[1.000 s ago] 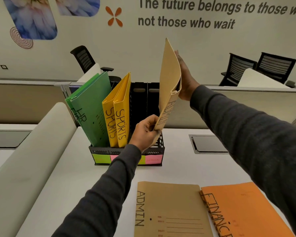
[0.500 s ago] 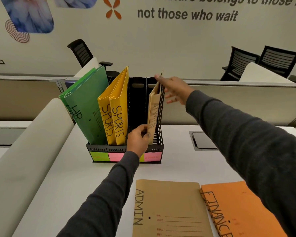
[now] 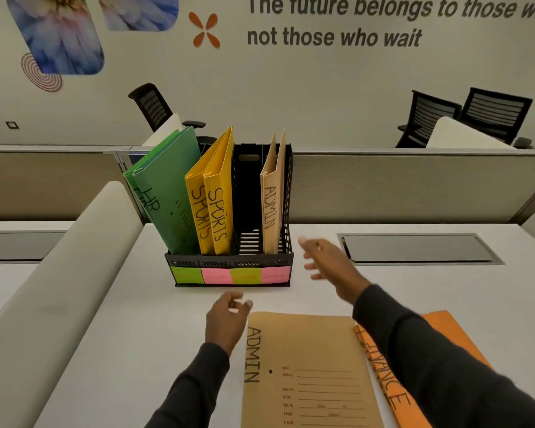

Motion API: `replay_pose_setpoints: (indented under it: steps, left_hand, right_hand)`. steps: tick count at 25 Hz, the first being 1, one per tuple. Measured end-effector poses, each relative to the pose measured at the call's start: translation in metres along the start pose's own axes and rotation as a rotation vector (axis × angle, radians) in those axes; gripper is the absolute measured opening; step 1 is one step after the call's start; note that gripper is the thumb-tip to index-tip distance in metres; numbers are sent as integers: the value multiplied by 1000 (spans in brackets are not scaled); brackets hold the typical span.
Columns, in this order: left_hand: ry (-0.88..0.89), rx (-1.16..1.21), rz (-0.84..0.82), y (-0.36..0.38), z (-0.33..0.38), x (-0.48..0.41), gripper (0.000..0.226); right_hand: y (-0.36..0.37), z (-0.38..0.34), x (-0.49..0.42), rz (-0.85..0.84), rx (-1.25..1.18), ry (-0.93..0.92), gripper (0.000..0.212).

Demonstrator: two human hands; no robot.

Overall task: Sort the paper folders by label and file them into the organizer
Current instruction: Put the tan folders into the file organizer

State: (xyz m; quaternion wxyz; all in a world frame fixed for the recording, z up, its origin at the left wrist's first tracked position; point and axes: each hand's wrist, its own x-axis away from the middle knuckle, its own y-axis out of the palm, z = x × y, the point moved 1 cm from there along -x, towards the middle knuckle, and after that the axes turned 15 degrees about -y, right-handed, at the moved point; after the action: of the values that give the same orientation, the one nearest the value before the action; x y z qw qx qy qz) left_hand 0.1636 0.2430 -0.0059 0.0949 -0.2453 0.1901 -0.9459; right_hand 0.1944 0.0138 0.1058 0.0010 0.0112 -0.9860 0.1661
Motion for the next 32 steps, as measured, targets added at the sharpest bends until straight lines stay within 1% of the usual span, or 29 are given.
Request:
replay_pose_setpoints:
  steps: [4,6,8,10,12,14,15,17,20,23,25,28,30,32]
  left_hand:
    - [-172,-156,-34,7,-62,39,41]
    - [-237,-216,-39,12,-82,62,49]
    - [-270,-233,-15,17,-94,83,50]
    - [-285,-236,18,22,-99,100,50]
    - [-326,-205,46,25,-97,115,49]
    - [-390,-105,65,25,-94,125,48]
    - [-407,-61,56,24,-92,129,45]
    - [-387,17,-20,21,-84,138,33]
    - [-283,129,-184,14,-57,161,21]
    - [-120,223,-244,10,-16,185,16]
    - [-3,266,-232,5,14,200,14]
    - [233,262,-168,-9,61,215,15]
    - [396,279,-142,-19,90,223,17]
    - [537,275,-110,-27,115,224,19]
  right_hand:
    - [6,56,87,-97,108,121,61]
    - [6,86,131,-190,206,174,62]
    - [5,113,170,-292,352,197,63]
    - [1,132,199,-352,494,178,63]
    - [0,139,219,-393,549,123,65]
    - [-2,140,230,-405,558,70,64]
    - [-3,139,233,-404,549,50,62]
    - [-8,136,237,-393,494,45,60]
    - [-18,127,236,-343,353,80,63]
    - [-24,107,227,-290,164,124,71]
    - [-26,85,212,-245,51,133,73]
    - [-33,36,174,-171,-125,85,71]
    - [-39,-8,142,-152,-224,7,68]
    - [-45,-55,106,-148,-291,-98,71]
